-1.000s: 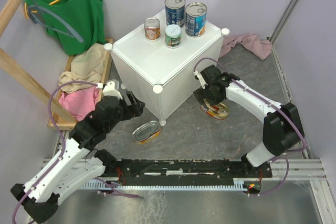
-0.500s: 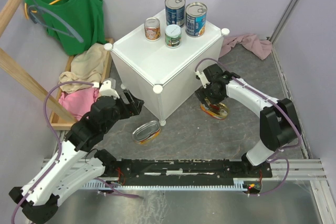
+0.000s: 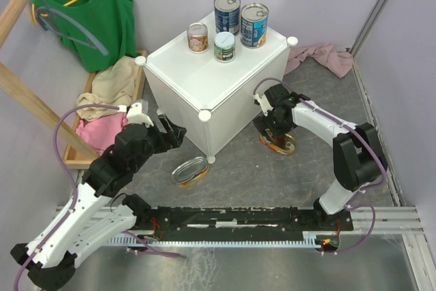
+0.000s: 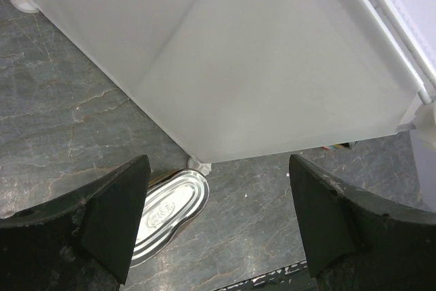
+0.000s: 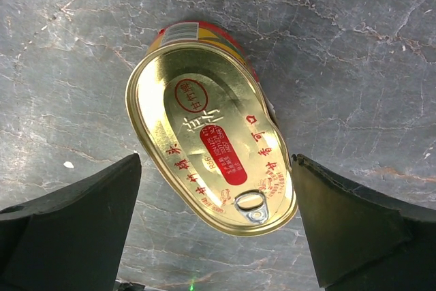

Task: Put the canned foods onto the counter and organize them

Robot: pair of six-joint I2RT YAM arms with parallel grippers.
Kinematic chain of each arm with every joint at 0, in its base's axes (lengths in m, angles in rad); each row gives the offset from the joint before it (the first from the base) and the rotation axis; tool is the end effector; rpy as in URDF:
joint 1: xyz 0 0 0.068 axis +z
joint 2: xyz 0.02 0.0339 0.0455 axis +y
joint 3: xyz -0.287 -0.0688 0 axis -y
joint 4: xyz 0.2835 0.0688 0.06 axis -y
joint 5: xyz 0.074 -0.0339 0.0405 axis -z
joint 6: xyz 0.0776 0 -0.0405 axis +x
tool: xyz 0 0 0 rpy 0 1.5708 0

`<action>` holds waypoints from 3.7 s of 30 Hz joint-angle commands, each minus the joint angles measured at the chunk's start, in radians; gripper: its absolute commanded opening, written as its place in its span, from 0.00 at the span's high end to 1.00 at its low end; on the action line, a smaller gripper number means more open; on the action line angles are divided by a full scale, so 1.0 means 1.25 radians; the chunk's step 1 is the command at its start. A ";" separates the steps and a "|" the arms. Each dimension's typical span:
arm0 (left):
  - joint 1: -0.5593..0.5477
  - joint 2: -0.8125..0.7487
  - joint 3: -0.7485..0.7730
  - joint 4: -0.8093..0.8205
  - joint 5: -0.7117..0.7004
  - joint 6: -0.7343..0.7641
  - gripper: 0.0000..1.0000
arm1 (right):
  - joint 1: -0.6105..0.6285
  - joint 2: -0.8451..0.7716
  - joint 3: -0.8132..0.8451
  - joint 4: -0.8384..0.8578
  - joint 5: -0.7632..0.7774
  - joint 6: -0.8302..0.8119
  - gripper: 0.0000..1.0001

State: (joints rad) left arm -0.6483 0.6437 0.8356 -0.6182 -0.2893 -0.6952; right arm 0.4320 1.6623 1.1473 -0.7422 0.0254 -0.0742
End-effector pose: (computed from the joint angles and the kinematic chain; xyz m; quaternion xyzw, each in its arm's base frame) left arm 0.1667 -0.0985 0.3374 -0.0975 0.8298 -0.2386 0.4949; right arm 0.3362 0.1528 0.1677 -0.2454 0.9567 0.0154 0.1559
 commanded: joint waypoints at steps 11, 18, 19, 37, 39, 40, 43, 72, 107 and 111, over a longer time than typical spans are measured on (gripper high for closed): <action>-0.003 0.004 0.039 0.030 -0.020 -0.008 0.11 | -0.016 0.057 0.006 0.019 -0.022 -0.006 0.01; -0.003 0.004 0.035 0.030 -0.025 -0.007 0.11 | -0.017 0.085 0.016 -0.012 -0.041 0.004 0.19; -0.003 0.005 0.036 0.030 -0.025 -0.007 0.10 | -0.018 0.087 0.015 -0.014 -0.042 0.008 0.23; -0.002 -0.009 0.037 0.026 -0.050 -0.010 0.11 | -0.018 -0.006 -0.005 -0.041 -0.059 0.132 0.81; -0.003 -0.008 0.037 0.026 -0.053 -0.010 0.11 | -0.017 -0.023 -0.007 -0.044 -0.058 0.142 0.84; -0.003 -0.009 0.036 0.026 -0.055 -0.010 0.11 | -0.018 -0.033 -0.009 -0.045 -0.058 0.147 0.85; -0.003 -0.007 0.037 0.027 -0.059 -0.008 0.11 | -0.016 -0.063 -0.020 -0.038 -0.058 0.167 0.85; -0.004 -0.004 0.036 0.039 -0.089 0.004 0.10 | 0.142 -0.367 0.154 -0.171 0.029 0.269 0.90; -0.003 -0.002 0.036 0.054 -0.082 -0.002 0.10 | 0.361 0.114 1.081 -0.411 0.103 0.194 0.89; -0.003 -0.002 0.033 0.061 -0.081 -0.003 0.10 | 0.361 0.154 1.116 -0.400 0.099 0.188 0.89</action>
State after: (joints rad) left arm -0.6483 0.6430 0.8555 -0.6052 -0.3672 -0.6945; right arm 0.8772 1.8359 2.4580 -1.2751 0.1406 0.1864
